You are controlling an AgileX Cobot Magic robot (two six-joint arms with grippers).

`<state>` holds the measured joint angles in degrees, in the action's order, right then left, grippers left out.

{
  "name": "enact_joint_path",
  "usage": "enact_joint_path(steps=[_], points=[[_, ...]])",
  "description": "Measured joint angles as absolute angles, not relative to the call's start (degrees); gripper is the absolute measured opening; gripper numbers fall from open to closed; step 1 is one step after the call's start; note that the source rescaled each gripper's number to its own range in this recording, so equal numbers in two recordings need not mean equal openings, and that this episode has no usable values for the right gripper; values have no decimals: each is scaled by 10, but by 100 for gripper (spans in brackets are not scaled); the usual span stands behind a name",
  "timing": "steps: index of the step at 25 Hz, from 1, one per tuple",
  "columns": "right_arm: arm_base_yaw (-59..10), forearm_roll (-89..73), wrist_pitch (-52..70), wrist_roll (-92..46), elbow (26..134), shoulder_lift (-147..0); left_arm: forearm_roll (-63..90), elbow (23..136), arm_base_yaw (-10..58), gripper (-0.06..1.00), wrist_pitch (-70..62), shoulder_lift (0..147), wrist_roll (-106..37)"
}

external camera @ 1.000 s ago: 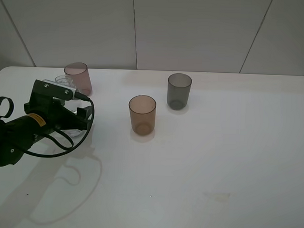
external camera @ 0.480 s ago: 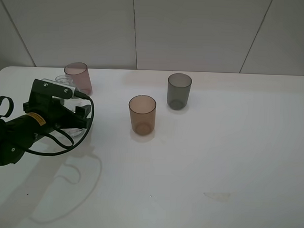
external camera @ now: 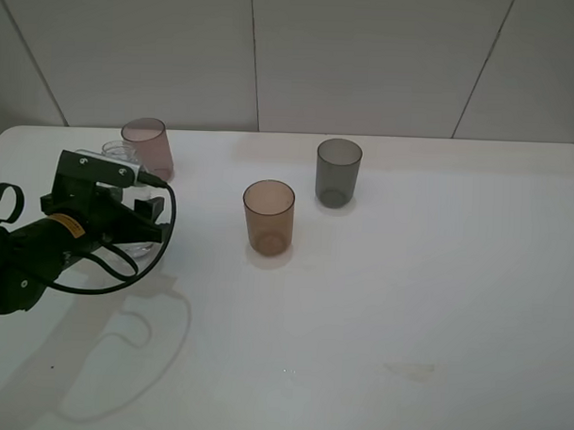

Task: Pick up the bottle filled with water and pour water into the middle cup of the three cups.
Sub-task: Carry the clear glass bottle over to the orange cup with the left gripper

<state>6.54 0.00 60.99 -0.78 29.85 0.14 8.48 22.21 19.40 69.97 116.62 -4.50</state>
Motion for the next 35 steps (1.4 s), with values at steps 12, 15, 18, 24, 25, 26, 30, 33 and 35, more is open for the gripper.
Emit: enact_joint_path(steps=[12,15,18,24,25,26,30,33,35], points=[[65,0,610,-8,298,1,85,220,194,2,691,1156,-45],[65,0,610,-8,298,1,85,218,194,2,683,1127,-45],[65,0,610,-8,298,1,88,218,194,2,682,1080,-48],[65,0,610,-8,298,1,90,226,194,2,558,985,-126],[65,0,610,-8,298,1,91,231,194,2,530,970,-143],[65,0,610,-8,298,1,91,237,195,2,498,959,-161],[65,0,610,-8,298,1,94,267,197,2,380,918,-224],[65,0,610,-8,298,1,95,298,197,2,295,903,-270],[65,0,610,-8,298,1,95,320,197,2,233,900,-298]])
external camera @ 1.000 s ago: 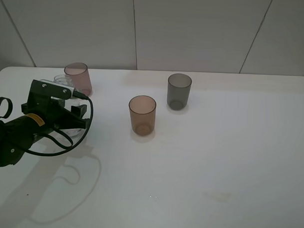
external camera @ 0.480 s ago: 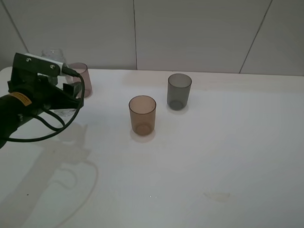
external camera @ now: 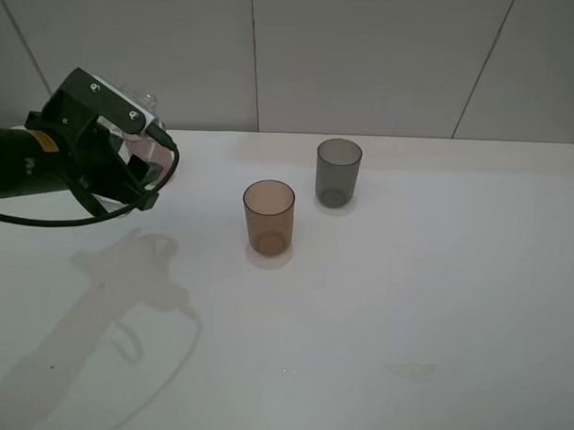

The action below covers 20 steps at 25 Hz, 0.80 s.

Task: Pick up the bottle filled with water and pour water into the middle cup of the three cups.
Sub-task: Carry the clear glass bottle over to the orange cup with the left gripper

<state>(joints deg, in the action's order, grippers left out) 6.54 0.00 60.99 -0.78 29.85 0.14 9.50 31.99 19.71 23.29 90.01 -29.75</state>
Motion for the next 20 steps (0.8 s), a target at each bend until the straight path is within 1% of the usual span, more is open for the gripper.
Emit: enact_joint_path(steps=[4,8,12,20], points=[[65,0,610,-8,298,1,77,359,198,2,120,900,-342],[65,0,610,-8,298,1,23,392,206,2,42,900,-348],[65,0,610,-8,298,1,-49,434,230,2,-31,901,-343],[65,0,610,-8,298,1,-202,542,283,2,-218,961,-226]])
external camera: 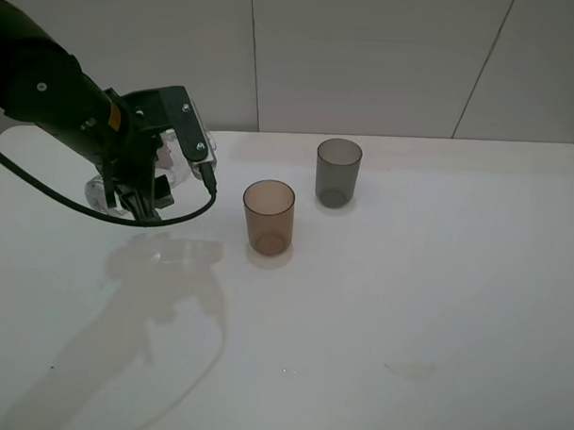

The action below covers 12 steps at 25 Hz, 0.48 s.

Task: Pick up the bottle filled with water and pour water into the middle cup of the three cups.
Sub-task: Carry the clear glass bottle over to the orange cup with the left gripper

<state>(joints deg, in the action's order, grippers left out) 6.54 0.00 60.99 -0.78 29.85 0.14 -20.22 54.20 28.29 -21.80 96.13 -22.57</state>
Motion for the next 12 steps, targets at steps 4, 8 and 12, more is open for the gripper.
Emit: enact_joint_path(steps=[4,8,12], points=[[65,0,610,-8,298,1,-257,597,312,2,-292,1002,-176],[65,0,610,-8,298,1,-279,646,338,2,-340,1035,-164],[65,0,610,-8,298,1,-292,669,353,2,-350,1054,-164]])
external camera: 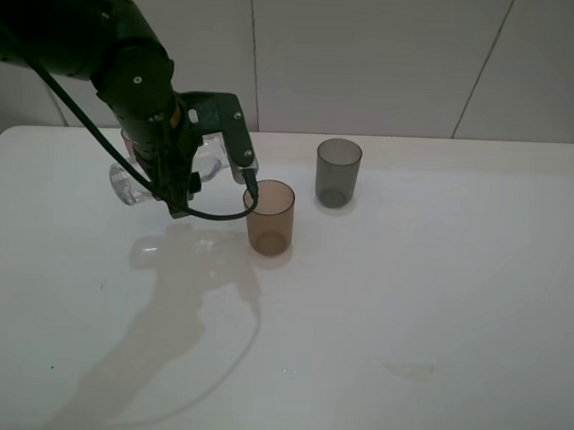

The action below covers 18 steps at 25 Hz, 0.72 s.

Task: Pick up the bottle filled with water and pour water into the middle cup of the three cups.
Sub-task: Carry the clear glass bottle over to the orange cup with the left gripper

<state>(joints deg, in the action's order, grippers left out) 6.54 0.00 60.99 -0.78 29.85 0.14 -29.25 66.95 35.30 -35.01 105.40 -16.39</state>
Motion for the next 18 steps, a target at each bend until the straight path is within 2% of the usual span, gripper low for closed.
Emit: enact_joint_path(steps=[18], points=[[65,0,610,-8,298,1,-338,681,383,2,-382,1078,-169]])
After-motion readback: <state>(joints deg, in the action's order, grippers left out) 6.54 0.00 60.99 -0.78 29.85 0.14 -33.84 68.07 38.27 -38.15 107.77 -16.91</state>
